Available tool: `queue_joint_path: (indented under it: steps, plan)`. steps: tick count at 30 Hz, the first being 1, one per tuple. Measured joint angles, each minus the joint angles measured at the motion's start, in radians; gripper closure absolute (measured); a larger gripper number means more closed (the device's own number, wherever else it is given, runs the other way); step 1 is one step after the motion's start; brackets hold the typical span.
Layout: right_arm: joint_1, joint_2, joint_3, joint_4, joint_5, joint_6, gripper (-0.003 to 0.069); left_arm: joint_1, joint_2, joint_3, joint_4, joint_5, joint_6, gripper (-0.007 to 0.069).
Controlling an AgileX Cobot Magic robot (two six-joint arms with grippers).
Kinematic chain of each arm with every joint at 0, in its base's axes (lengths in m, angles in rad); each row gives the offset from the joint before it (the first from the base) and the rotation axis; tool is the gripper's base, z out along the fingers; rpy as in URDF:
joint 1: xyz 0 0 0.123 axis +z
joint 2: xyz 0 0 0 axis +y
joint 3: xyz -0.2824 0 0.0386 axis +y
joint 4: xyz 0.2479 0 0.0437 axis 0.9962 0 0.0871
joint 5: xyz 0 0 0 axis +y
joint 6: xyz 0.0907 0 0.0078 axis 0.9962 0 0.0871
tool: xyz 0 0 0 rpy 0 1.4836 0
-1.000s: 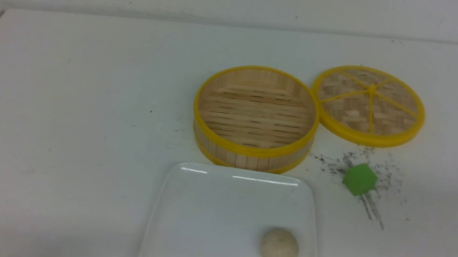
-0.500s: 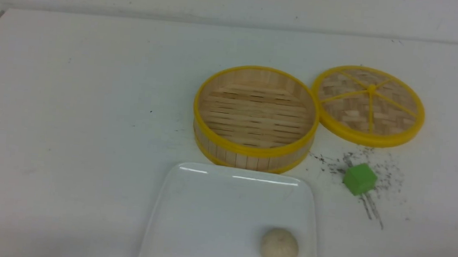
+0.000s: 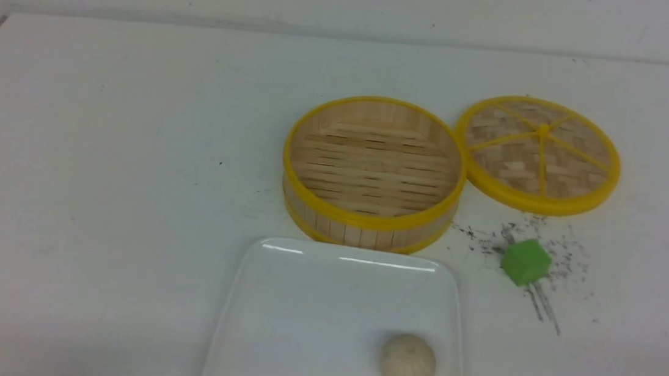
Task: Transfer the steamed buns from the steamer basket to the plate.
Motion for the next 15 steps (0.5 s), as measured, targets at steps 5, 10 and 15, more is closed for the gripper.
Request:
queue_joint_path:
  steps: [5,10,15]
  plan:
    - [0.000,-0.048,0.047,-0.002,-0.038,0.005,0.0417,0.000,0.000,0.000,0.000,0.000,0.000,0.0382]
    - [0.000,-0.107,0.047,0.003,-0.029,0.007,0.0417,0.000,0.000,0.000,0.001,0.000,-0.002,0.0382]
    - [-0.001,-0.153,0.047,0.003,-0.017,0.007,0.0417,0.000,0.000,0.000,0.002,0.000,-0.003,0.0382]
